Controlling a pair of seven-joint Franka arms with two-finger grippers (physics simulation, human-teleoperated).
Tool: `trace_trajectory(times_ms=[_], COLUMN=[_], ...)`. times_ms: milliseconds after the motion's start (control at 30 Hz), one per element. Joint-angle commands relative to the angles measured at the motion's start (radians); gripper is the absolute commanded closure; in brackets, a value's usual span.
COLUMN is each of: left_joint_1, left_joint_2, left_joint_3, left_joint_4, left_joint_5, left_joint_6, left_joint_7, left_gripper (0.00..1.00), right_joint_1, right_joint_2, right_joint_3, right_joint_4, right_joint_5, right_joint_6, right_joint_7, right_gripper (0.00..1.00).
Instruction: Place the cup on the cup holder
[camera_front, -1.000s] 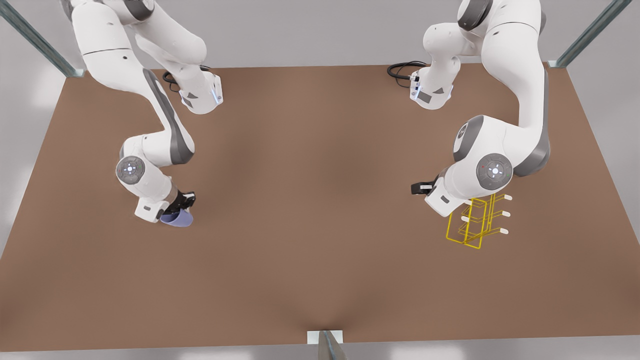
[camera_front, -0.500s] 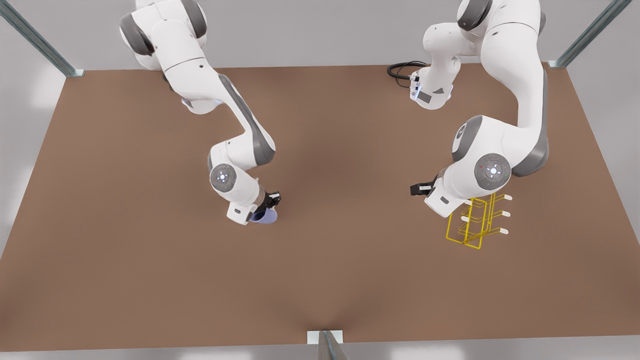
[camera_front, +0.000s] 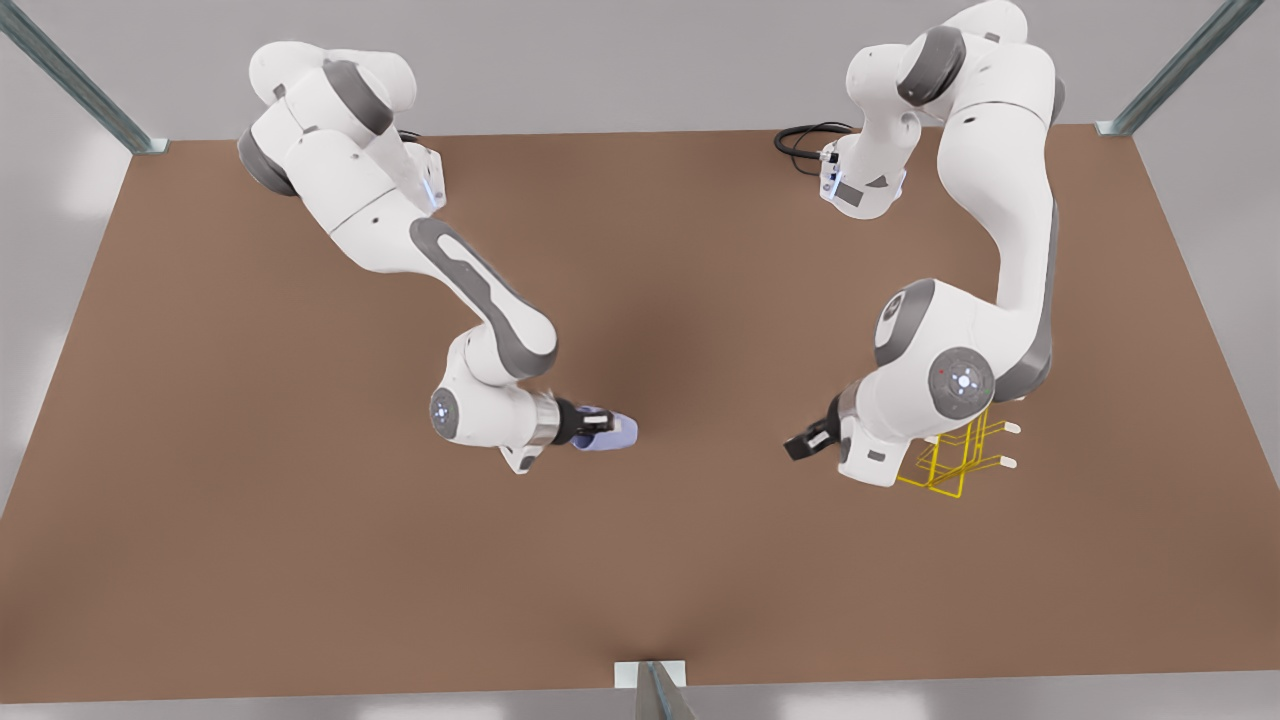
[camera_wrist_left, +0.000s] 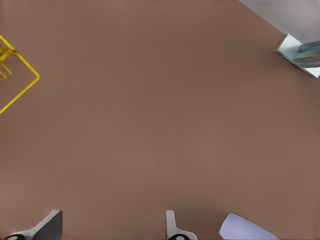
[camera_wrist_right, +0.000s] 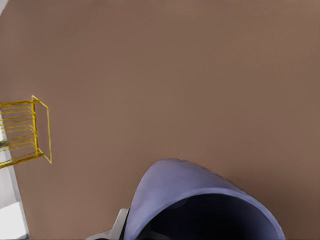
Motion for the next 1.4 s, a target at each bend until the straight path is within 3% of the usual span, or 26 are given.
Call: trace_trajectory(times_ms=[0,133,233,633,867,900,933,967,1367], left_joint_1=[0.0,-0.015,-0.084,-0.133,-0.145,-0.152,-0.149,-0.149,-0.242], left_joint_2=[0.007,0.011,0.027,0.07,0.105,0.11,0.11,0.122,0.146], left_joint_3=[0.002,0.002,0.003,0.003,0.011,0.051,0.051,0.052,0.048], left_joint_4=[0.001,-0.008,-0.03,-0.03,-0.041,-0.039,-0.039,-0.039,-0.102], left_joint_5=[-0.003,0.006,0.041,0.077,0.12,0.118,0.118,0.115,0.183], left_joint_6=[0.083,0.18,0.197,0.201,0.23,0.23,0.232,0.246,0.362], left_joint_7=[-1.01,-1.098,-1.116,-1.219,-1.34,-1.34,-1.346,-1.363,-1.379], left_gripper=[0.0,0.0,0.0,0.0,0.0,0.0,0.0,0.0,0.0], right_joint_1=[-0.023,-0.023,0.0,0.05,0.063,0.063,0.064,0.064,0.023], right_joint_2=[0.032,0.092,0.152,0.309,0.355,0.362,0.362,0.361,0.361], right_joint_3=[0.027,0.068,0.1,0.188,0.189,0.191,0.191,0.191,0.189], right_joint_4=[0.043,0.077,0.13,0.262,0.296,0.296,0.295,0.296,0.269], right_joint_5=[-0.001,-0.004,-0.015,-0.018,-0.054,-0.062,-0.062,-0.065,-0.134], right_joint_6=[0.114,0.231,0.232,0.231,0.231,0.229,0.231,0.232,0.223], right_joint_7=[0.123,0.125,0.12,0.125,0.115,0.117,0.132,0.129,0.092], right_gripper=[0.79,0.79,0.79,0.79,0.79,0.76,0.09,0.0,0.0])
